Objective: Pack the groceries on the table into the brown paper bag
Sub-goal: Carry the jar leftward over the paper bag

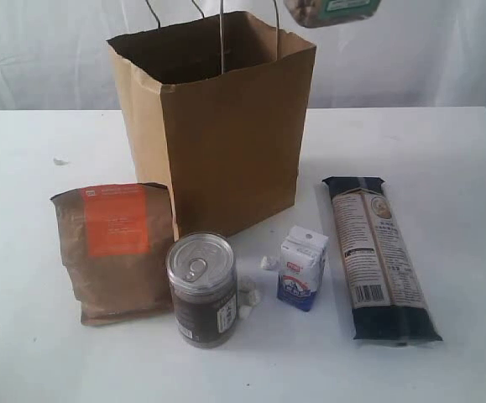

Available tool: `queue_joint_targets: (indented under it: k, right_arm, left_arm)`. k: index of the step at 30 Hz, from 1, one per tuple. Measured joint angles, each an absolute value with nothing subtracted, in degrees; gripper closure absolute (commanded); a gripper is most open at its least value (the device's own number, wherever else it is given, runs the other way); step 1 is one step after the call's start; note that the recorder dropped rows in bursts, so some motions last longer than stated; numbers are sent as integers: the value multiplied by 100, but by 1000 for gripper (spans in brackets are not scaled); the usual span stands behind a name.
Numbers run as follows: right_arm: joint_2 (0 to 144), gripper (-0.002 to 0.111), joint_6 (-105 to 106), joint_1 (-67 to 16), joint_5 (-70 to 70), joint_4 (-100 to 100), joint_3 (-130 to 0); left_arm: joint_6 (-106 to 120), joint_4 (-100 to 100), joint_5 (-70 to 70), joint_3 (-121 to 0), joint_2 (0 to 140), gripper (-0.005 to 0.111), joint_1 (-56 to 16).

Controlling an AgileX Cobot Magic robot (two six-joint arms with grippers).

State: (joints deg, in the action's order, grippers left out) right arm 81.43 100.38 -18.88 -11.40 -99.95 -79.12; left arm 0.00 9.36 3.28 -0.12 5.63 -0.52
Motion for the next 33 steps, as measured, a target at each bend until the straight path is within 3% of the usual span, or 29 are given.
queue_joint_targets:
  k: [19,33]
  right_arm:
    - [8527,84,10341,-1966,-3140,-9939,-8449]
    - [9183,84,11974,-3378,-3156,-9888,-8827]
  left_arm:
    - [0,936,328,-12,563,107,-256]
    - [0,936,328,-12,563,107,-256]
